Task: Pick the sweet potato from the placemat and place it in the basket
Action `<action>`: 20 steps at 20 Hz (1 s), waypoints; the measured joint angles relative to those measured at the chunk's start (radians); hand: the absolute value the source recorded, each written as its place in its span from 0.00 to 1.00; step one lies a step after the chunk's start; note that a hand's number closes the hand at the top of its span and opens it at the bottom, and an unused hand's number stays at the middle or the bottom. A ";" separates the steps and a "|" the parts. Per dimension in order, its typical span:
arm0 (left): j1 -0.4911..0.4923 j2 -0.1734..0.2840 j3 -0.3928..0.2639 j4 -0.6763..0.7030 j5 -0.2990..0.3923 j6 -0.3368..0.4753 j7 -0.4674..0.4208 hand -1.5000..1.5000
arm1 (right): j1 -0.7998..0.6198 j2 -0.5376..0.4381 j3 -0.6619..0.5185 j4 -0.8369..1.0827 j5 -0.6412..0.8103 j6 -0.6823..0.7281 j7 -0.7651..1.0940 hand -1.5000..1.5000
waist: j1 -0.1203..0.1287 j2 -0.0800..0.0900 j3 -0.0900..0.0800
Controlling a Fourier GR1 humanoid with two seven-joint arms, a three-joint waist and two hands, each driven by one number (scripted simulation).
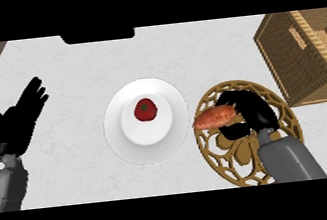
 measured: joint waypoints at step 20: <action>-0.093 -0.051 -0.085 -0.011 -0.034 -0.021 -0.006 0.50 | -0.608 0.074 -0.385 0.435 0.261 -0.516 0.713 1.00 | 0.153 0.064 0.001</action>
